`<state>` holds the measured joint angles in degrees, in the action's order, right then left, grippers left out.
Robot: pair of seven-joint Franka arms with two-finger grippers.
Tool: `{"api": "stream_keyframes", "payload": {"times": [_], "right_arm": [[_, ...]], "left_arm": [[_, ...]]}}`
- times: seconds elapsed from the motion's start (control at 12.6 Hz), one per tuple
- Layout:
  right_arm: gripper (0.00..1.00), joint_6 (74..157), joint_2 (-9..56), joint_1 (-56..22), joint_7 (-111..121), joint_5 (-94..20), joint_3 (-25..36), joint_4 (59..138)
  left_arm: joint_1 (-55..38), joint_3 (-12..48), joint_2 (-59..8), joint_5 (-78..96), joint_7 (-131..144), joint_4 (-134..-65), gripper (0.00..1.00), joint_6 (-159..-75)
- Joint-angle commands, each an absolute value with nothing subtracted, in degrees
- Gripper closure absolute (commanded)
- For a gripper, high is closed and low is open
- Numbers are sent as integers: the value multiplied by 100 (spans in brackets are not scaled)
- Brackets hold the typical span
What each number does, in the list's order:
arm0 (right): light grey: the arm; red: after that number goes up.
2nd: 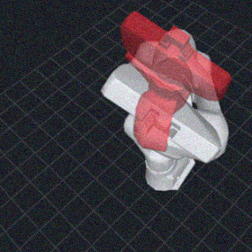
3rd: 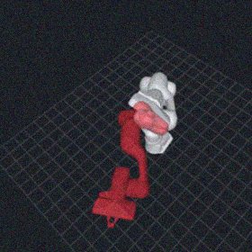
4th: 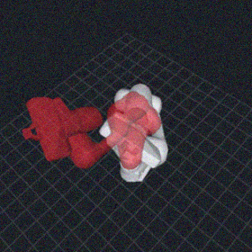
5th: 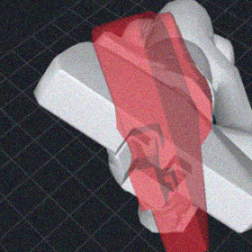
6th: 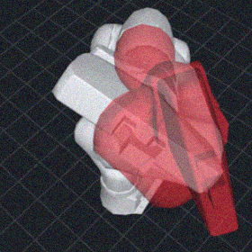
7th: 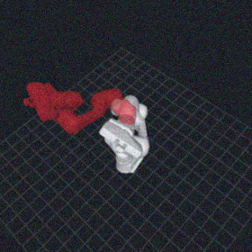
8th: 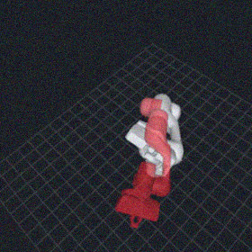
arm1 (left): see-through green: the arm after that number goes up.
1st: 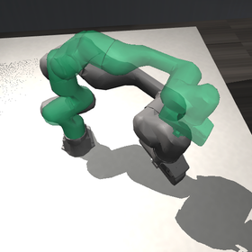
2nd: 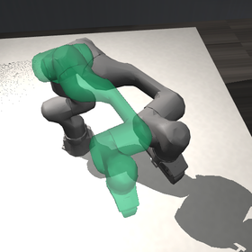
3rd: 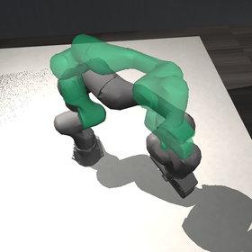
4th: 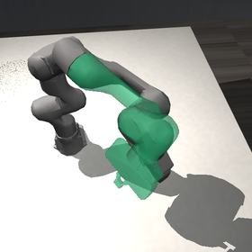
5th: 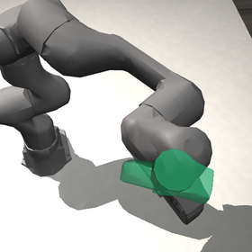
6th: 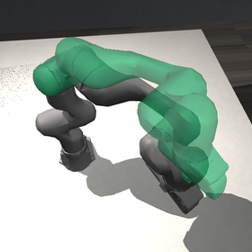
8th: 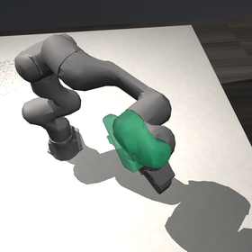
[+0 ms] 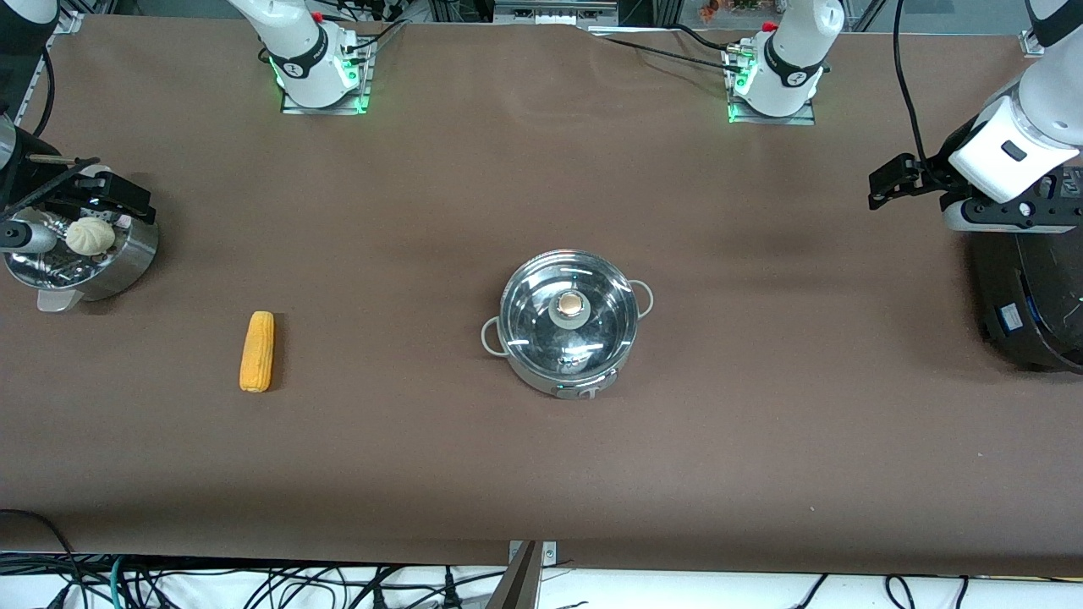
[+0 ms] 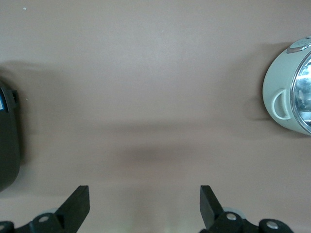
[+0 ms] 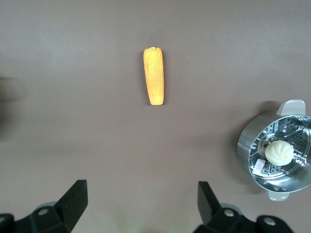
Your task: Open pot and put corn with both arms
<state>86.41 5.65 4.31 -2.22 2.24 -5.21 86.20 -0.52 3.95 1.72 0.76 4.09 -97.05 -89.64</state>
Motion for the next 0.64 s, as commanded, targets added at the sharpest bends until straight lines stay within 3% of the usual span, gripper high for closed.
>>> {"api": "stream_keyframes", "payload": {"times": [0.0, 0.56], "right_arm": [[0, 8613, 624, 457, -211, 132, -519, 8481], [0, 8613, 624, 457, -228, 132, -510, 8481]], "left_arm": [[0, 422, 202, 123, 281, -9633, 0, -8930], [-18, 404, -43, 123, 316, -9370, 0, -8842]]}}
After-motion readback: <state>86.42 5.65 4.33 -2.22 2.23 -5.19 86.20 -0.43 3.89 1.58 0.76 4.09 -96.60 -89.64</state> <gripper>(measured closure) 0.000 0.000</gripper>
